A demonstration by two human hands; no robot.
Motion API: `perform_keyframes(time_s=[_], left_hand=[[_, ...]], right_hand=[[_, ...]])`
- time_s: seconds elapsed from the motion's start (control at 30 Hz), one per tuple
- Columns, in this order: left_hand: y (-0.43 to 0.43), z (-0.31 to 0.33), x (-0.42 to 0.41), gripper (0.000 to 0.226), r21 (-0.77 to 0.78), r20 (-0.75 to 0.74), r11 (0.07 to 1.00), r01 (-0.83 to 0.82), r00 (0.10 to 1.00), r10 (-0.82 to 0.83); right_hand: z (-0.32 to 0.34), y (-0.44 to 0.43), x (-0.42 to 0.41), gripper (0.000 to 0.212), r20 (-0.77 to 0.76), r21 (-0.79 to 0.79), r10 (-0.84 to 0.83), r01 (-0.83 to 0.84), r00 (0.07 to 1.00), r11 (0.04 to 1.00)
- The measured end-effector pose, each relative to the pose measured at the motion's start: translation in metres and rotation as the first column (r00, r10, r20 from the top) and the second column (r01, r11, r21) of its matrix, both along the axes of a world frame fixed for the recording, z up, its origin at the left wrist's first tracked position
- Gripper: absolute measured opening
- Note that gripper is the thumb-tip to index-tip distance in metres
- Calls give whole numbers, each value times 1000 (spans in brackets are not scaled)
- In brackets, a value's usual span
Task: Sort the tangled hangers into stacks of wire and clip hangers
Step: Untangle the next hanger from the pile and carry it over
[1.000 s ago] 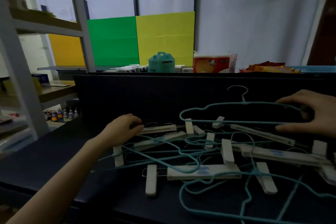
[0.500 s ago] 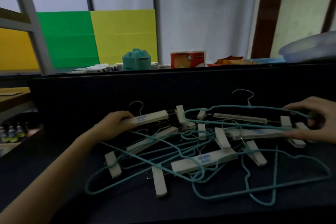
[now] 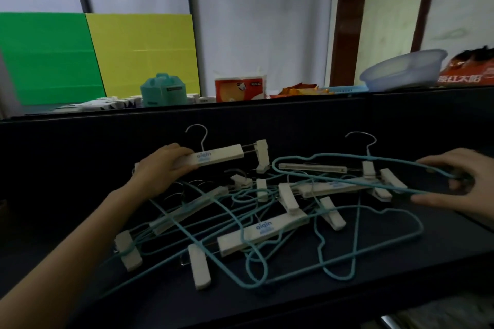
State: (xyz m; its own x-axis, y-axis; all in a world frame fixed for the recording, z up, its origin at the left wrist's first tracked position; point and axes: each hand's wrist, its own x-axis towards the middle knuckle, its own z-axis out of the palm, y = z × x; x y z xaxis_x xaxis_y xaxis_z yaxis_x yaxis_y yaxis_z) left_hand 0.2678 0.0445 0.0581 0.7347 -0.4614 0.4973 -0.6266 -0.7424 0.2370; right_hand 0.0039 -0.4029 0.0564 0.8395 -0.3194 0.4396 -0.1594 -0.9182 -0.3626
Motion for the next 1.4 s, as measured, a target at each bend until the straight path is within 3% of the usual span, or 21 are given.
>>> perform_keyframes(time_s=[0.23,0.53,0.73,1.0,1.4], left_hand=[[-52,-5,-14,41,211,216,977,-22,976,-24],[-128,15,-51,40,122,262,992,11,964,-43],[-221,22,-99,39,71,251,991,110,960,-125],[-349,5,-155,42,108,179,977,183,963,-201],[-493,21,-182,42,93,84,975,201,974,-209]], right_hand=[[7,-22,-16,66,-16,21,28,-28,999,999],[26,-61,-54,60,23,11,88,-88,996,996],[29,-120,-110,58,-27,-6,52,-52,998,999],[4,-210,-175,79,-102,11,-38,39,994,999],[-11,-323,-172,95,-164,26,-57,62,985,998]])
